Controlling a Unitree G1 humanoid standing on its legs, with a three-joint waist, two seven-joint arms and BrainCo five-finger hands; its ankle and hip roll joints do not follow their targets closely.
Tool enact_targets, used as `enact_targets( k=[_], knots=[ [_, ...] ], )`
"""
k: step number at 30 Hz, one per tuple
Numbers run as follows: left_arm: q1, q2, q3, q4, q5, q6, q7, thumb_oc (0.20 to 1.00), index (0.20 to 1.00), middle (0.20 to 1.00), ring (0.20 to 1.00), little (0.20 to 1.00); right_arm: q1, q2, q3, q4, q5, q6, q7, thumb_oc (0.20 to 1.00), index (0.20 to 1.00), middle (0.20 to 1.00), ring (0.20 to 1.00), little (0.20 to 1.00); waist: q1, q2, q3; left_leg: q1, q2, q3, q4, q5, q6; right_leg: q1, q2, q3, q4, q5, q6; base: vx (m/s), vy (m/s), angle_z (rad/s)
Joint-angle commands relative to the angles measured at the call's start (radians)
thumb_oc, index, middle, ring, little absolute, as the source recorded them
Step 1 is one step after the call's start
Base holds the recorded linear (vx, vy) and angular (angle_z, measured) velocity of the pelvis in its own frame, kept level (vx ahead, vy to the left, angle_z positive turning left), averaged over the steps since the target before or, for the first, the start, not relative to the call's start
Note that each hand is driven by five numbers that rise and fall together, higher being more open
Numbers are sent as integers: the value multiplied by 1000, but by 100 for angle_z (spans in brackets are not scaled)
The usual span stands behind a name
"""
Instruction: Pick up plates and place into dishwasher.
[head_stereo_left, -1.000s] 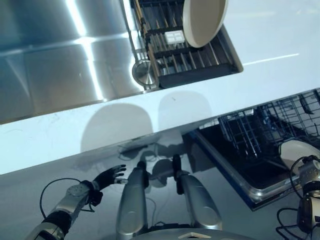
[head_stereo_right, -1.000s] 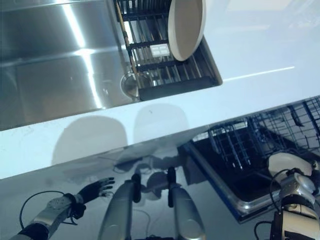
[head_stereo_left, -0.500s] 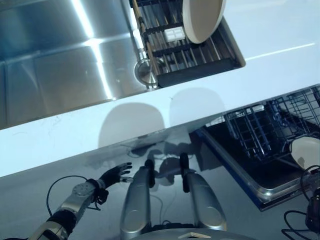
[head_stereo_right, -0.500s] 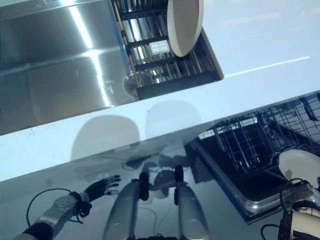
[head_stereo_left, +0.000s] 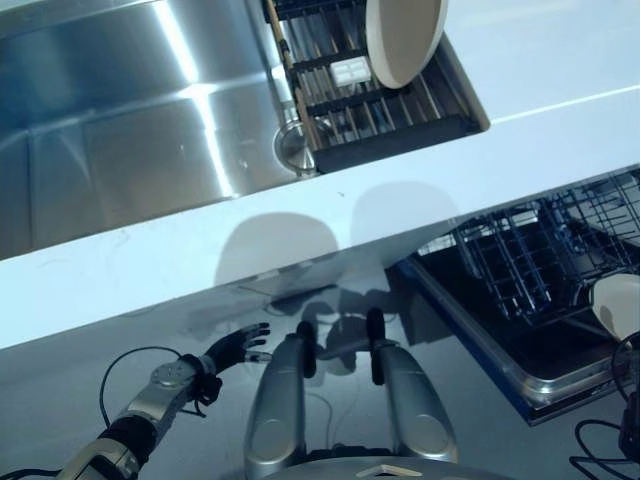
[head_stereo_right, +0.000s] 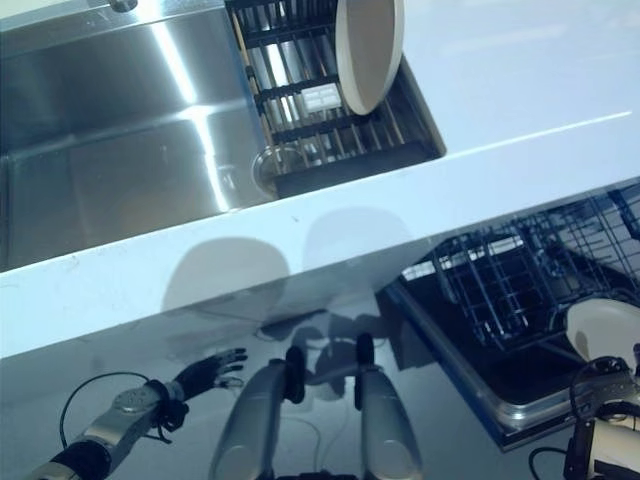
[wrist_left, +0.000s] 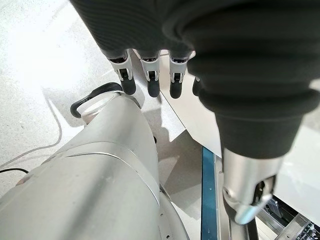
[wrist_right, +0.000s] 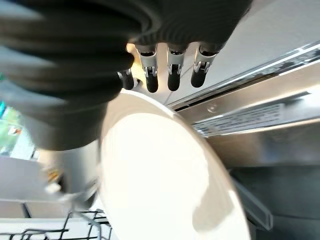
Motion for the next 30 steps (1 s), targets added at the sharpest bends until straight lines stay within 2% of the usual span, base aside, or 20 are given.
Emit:
enact_targets(
  k=[1,8,18,26,30],
  knots=[
    [46,-33,-6,-17,-23,-19,-9,1000,1000,1000,1000,1000,33,-74,6,43,49,-3,20,200,200,200,200,200,29,11,-66,-38,11,-90,-68,39,-25,-15,-6,-65,80,-41,-17,0,0,0],
    [39,-33,-7,-5,-20,-27,-12,1000,1000,1000,1000,1000,27,-80,11,59,81,20,63,200,200,200,200,200,30,16,-66,-49,10,-91,-61,41,-26,-26,-10,-67,86,-41,-19,0,0,0],
    [40,-30,1,15,-22,-39,-29,1000,1000,1000,1000,1000,34,-99,2,72,67,28,67,200,200,200,200,200,28,11,-73,-58,16,-86,-50,40,-26,-36,-12,-70,97,-41,-20,0,0,0],
    [51,-40,9,25,-23,-59,-17,1000,1000,1000,1000,1000,54,-120,-10,75,-31,5,-13,200,200,200,200,200,24,7,-81,-44,24,-82,-57,39,-28,-29,-9,-66,100,-47,-20,0,0,0],
    [59,-39,23,37,-18,-74,-24,1000,1000,1000,1000,1000,88,-152,-27,85,-157,4,-104,200,200,200,200,200,19,-3,-99,-28,34,-74,-67,39,-29,-11,-7,-63,90,-50,-17,0,0,0]
  ],
)
